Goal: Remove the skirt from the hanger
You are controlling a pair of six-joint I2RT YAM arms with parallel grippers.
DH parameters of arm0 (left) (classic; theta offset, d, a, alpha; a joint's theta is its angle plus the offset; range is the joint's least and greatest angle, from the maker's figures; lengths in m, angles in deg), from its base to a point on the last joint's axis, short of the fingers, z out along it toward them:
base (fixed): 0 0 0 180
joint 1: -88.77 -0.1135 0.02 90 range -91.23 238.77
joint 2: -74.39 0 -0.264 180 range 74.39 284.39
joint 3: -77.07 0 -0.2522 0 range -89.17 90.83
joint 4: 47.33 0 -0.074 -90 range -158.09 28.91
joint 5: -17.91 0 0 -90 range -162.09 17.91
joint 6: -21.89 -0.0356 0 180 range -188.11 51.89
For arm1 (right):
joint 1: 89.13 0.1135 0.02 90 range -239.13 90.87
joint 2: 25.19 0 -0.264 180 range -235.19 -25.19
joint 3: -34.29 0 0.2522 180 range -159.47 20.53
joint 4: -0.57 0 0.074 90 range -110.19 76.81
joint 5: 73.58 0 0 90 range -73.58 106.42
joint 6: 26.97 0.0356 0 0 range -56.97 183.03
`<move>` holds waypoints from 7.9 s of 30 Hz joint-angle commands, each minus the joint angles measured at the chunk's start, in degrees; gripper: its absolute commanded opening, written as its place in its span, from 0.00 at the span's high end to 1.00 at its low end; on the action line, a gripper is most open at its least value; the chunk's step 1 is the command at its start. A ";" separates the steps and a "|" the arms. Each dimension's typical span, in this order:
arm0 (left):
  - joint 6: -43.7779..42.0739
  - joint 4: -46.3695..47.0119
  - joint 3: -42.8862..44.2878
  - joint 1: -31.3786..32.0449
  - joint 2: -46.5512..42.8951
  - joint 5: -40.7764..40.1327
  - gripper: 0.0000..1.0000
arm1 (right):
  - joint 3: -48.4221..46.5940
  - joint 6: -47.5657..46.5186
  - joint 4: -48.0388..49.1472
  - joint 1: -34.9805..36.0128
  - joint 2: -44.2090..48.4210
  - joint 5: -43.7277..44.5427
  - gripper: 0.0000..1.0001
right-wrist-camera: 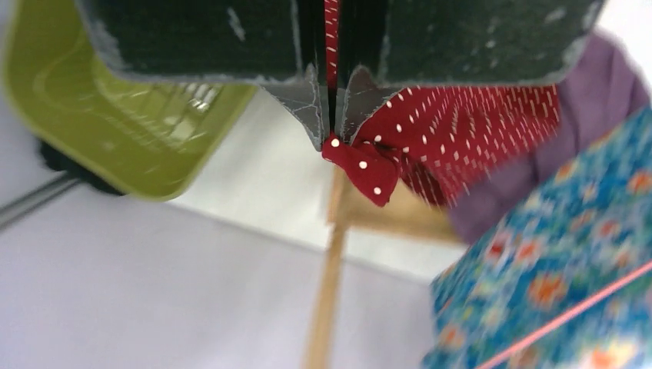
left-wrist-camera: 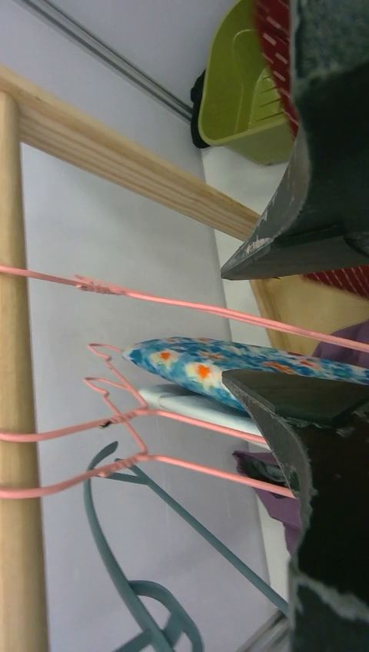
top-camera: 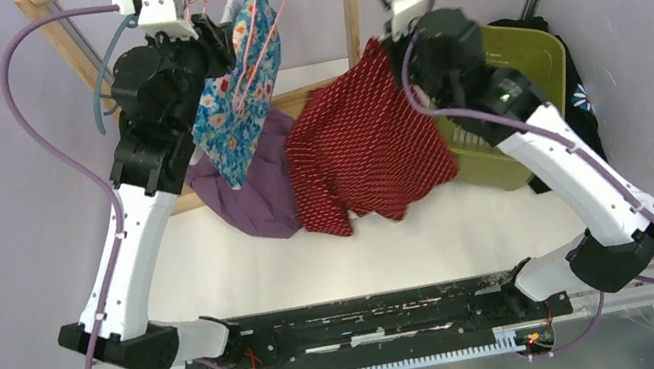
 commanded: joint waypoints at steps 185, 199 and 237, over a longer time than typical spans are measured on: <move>-5.22 4.13 2.48 -11.97 3.98 -8.49 0.19 | 20.07 7.59 15.15 -21.02 -1.56 -19.38 0.37; -0.35 7.91 4.73 -15.48 9.54 5.17 0.19 | 18.71 6.66 14.43 -20.96 -3.10 -18.09 0.37; -5.87 -5.35 13.22 -20.14 22.06 20.95 0.25 | 21.68 5.25 15.39 -20.97 -1.54 -14.90 0.38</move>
